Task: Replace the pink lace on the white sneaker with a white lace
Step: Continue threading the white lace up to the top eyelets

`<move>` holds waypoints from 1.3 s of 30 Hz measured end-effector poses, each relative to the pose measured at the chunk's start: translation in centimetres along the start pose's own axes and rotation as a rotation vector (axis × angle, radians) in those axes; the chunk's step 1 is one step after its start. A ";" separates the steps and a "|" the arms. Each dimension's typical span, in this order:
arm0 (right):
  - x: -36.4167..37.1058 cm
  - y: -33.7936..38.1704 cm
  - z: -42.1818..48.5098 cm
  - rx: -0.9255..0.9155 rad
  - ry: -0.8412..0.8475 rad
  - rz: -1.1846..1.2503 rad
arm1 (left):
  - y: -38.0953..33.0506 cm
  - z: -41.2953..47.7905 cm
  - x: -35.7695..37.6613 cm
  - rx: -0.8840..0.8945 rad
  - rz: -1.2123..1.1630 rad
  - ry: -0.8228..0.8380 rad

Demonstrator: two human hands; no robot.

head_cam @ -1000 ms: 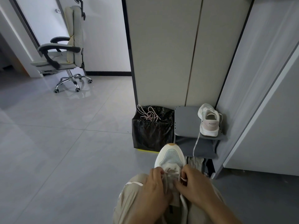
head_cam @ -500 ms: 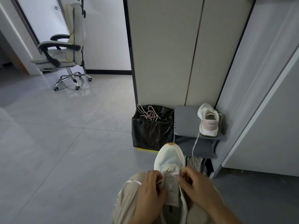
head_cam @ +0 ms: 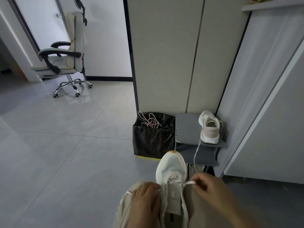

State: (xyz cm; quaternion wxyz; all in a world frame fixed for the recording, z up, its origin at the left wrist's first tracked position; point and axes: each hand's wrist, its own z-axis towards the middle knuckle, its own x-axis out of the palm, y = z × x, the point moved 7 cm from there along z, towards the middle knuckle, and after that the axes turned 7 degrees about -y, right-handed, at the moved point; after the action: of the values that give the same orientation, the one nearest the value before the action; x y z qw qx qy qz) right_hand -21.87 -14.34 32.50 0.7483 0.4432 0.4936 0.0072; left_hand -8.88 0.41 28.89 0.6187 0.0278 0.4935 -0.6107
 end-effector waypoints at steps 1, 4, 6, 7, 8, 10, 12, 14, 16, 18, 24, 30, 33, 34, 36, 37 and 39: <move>0.4 0.8 0.1 -0.056 -0.027 0.039 | -0.6 0.4 0.2 0.068 -0.001 -0.016; 1.2 3.8 0.4 -0.199 -0.091 0.207 | -2.6 2.4 0.5 0.069 -0.230 0.002; 0.6 5.2 0.9 -0.178 -0.141 0.427 | -3.4 3.9 1.2 -0.129 -0.450 0.152; 0.2 5.6 1.3 -0.119 -0.135 0.584 | -3.6 4.3 1.9 -0.264 -0.551 0.268; -0.3 6.1 1.7 -0.061 -0.115 0.724 | -3.6 4.5 2.7 -0.422 -0.654 0.383; -1.0 7.1 2.8 -0.035 -0.057 0.891 | -4.2 4.9 3.4 -0.687 -0.940 0.508; -1.4 8.1 3.3 -0.072 0.044 0.979 | -5.4 6.4 2.6 -0.771 -1.180 0.469; -1.6 8.2 3.4 -0.084 0.075 0.975 | -6.2 8.5 1.1 -0.750 -1.390 0.391; -2.3 7.0 3.3 -0.014 -0.012 0.916 | -5.2 10.4 -0.7 -0.785 -1.464 0.243; -3.3 5.0 3.1 0.091 -0.140 0.831 | -3.3 11.5 -2.6 -0.789 -1.411 0.123; -4.9 -0.2 2.1 0.220 -0.225 0.530 | 2.0 11.0 -7.6 -0.782 -1.319 -0.103; -4.5 -3.8 1.7 0.301 -0.231 0.328 | 5.7 7.7 -9.3 -0.856 -1.184 -0.248; -4.0 -2.1 1.9 0.131 -0.300 0.154 | 3.5 6.0 -6.7 -0.853 -1.115 -0.152; -3.8 0.0 2.0 -0.001 -0.319 0.172 | 1.9 5.5 -5.4 -0.826 -1.065 -0.068; -2.5 4.7 1.9 -0.216 -0.220 0.260 | -1.9 4.6 -2.7 -0.728 -0.945 0.154; -1.7 6.5 1.8 -0.275 -0.155 0.287 | -3.6 4.4 -1.5 -0.662 -0.884 0.255; -0.6 8.1 2.1 -0.291 -0.090 0.298 | -5.7 4.6 -0.1 -0.525 -0.738 0.344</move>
State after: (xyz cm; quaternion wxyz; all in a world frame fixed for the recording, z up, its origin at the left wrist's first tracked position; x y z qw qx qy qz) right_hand -17.15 -11.09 38.65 0.8163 0.3983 0.3824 0.1695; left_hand -10.71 -3.93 34.55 0.2561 -0.2056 0.7030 -0.6308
